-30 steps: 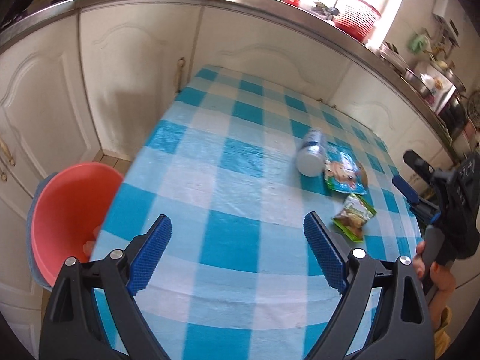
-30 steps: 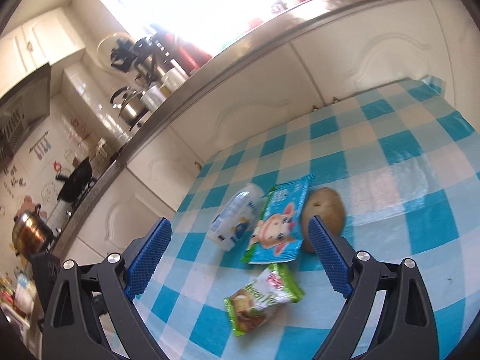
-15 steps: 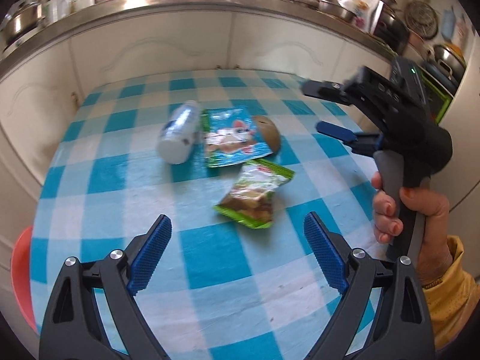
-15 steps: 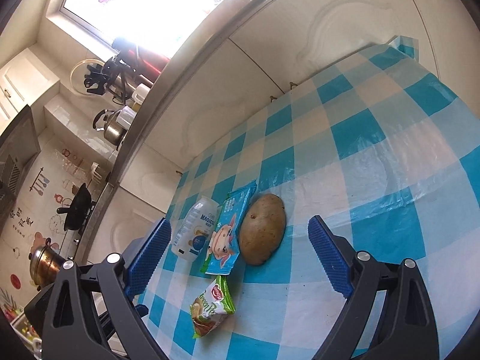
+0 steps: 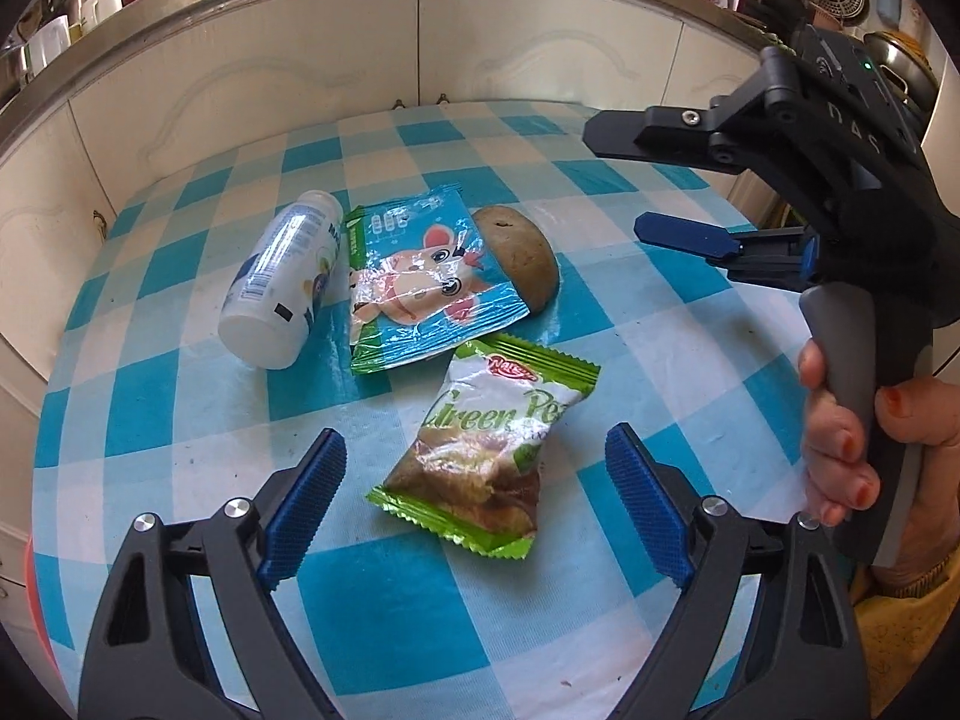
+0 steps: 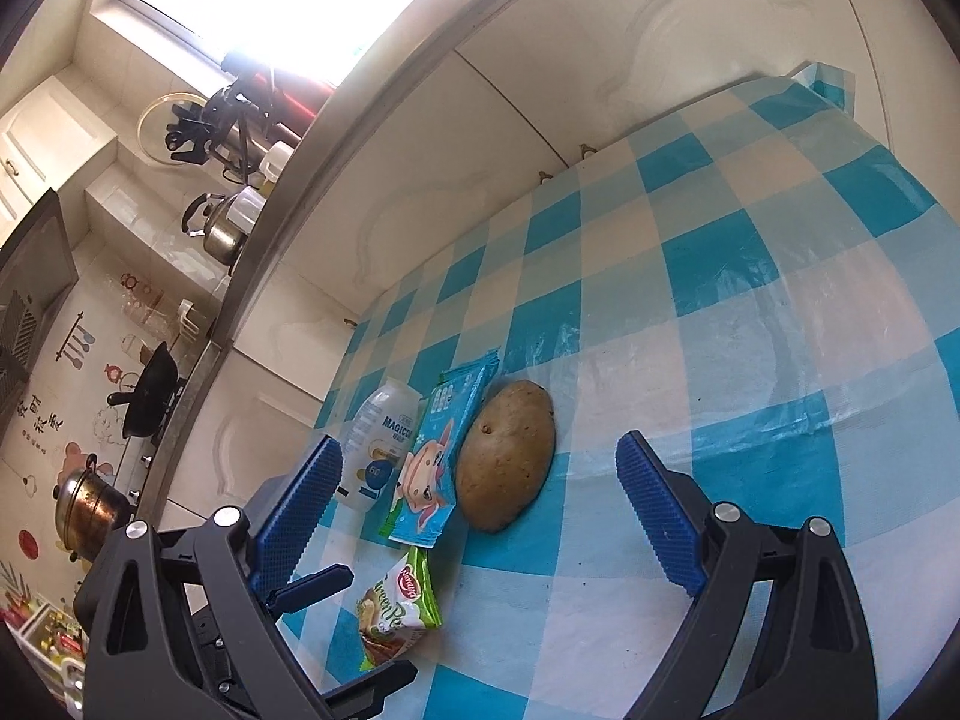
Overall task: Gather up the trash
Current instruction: 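Bring both open tools back over the table toward the green pea snack packet, then grasp the green pea packet with the left tool while the right tool grasps the potato, then carry the pea packet and potato over the red bucket and open both tools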
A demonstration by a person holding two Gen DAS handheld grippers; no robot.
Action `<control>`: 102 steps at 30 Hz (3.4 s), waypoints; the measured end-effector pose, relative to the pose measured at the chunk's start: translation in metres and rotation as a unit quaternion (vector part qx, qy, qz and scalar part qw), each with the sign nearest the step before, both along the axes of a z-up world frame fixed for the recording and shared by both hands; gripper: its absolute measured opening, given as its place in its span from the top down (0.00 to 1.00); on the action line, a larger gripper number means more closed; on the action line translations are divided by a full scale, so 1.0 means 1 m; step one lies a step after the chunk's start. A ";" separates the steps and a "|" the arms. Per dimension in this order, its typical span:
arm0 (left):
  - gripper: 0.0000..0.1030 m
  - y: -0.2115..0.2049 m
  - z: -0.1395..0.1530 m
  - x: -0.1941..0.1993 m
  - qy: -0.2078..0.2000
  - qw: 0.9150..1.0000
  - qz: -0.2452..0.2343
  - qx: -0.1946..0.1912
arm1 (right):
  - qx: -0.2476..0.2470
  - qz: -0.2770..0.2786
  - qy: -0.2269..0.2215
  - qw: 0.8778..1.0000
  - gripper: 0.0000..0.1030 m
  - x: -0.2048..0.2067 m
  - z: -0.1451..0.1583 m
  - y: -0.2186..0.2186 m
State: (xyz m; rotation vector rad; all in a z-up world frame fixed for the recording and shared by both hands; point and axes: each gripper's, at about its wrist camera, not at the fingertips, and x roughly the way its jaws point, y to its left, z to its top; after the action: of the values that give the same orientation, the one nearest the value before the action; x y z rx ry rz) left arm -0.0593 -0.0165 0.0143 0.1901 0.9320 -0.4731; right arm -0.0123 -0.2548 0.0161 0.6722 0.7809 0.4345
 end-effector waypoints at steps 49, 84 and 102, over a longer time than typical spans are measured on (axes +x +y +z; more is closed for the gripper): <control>0.62 0.093 0.014 0.001 0.001 0.988 0.103 -0.117 | -0.259 0.012 -0.005 0.966 0.17 0.006 -0.003 0.057; 0.62 0.143 0.012 -0.007 -0.009 0.977 0.140 -0.158 | -0.322 0.019 0.001 0.947 0.44 0.019 -0.006 0.091; 0.62 0.184 0.019 -0.021 -0.037 0.972 0.187 -0.140 | -0.299 -0.022 -0.066 0.952 0.44 -0.018 0.041 0.094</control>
State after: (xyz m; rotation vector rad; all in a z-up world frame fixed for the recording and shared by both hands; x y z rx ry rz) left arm -0.0805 0.1679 0.0333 -0.2208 0.7953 -0.2412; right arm -0.0300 -0.1609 0.0574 0.0920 0.7187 0.1802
